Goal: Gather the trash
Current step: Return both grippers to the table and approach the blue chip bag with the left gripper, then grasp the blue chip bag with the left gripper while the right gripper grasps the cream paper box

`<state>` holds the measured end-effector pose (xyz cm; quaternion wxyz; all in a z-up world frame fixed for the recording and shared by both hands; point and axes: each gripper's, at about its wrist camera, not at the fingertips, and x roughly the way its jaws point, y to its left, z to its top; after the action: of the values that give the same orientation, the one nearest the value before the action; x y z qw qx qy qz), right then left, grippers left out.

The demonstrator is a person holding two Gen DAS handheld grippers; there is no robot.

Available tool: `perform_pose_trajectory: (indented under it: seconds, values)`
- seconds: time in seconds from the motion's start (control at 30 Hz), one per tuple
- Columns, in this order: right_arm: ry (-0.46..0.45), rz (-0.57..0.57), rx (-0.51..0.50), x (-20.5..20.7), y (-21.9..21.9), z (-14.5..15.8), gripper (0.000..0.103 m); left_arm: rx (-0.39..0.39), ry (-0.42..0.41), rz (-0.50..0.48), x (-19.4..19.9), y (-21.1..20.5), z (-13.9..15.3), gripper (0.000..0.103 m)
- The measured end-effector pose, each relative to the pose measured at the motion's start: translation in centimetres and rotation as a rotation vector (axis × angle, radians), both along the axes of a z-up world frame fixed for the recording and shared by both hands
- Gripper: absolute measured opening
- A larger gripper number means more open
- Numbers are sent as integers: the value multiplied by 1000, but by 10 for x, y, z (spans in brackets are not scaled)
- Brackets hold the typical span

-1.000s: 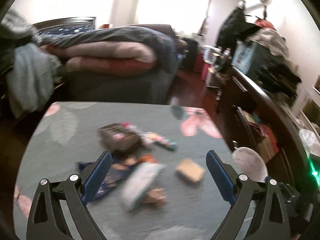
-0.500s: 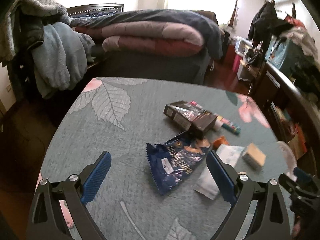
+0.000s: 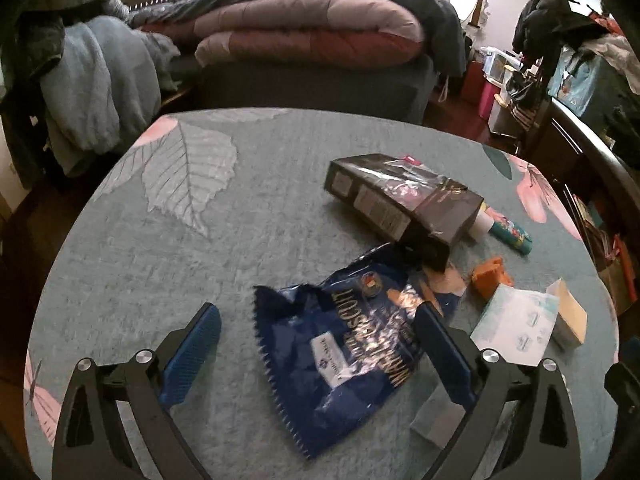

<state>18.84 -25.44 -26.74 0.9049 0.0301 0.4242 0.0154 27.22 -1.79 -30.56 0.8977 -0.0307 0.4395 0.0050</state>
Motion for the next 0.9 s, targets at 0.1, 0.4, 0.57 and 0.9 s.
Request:
perform_pose_trajectory:
  seconds: [0.1,0.4,0.57,0.9]
  values:
    - [-2,3,-3,3,2,-2,85,14,-22,0,0,-5,3,70]
    - [-5,19,0,27,13,-10,84,-101,-39,-10,1,3,9,4]
    - [6,12,-32,47,17,-19,84,-161,-90,20,-10,21,27,3]
    - [41,30,-66,68,25,-33,82,-230,-168,77,-31,59,61,3]
